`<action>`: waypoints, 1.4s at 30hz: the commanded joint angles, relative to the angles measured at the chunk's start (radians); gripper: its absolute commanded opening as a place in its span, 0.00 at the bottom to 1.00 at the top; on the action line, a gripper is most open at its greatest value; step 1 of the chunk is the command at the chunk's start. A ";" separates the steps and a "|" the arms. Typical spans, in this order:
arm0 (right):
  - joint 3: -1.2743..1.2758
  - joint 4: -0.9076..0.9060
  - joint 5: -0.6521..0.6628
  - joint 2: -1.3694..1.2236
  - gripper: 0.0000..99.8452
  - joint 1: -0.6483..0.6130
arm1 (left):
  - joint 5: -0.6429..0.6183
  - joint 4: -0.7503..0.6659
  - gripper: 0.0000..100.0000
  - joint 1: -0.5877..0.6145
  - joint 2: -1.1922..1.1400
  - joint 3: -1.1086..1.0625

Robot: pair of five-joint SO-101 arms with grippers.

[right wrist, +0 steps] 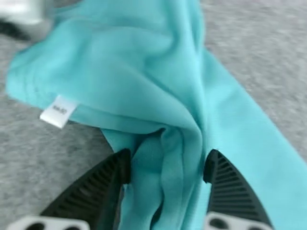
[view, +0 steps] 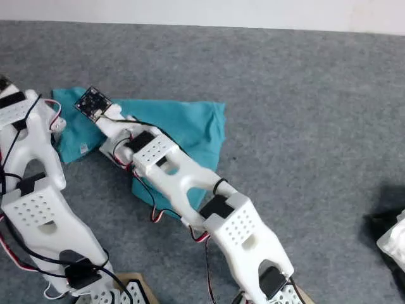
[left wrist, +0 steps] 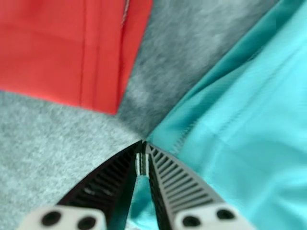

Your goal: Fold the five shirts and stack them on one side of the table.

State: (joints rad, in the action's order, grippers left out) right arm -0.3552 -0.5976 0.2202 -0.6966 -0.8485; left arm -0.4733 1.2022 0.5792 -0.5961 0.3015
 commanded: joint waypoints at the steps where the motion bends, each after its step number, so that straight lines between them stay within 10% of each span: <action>1: -0.045 -0.005 -0.009 0.019 0.26 0.005 | -0.048 -0.025 0.00 -0.031 0.007 0.113; 16: -0.044 -0.051 -0.015 0.090 0.25 0.030 | -0.130 -0.025 0.00 -0.033 0.015 0.122; 30: -0.044 -0.148 -0.015 0.168 0.01 0.027 | 0.058 0.094 0.00 0.018 0.220 -0.041; 42: -0.007 -0.143 -0.015 0.166 0.01 0.028 | 0.112 -0.425 0.00 0.004 0.567 -0.822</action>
State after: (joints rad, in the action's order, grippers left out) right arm -0.3552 -0.7419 0.2171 -0.6045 -0.8316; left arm -0.3736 0.9306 0.5823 -0.0898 -0.3460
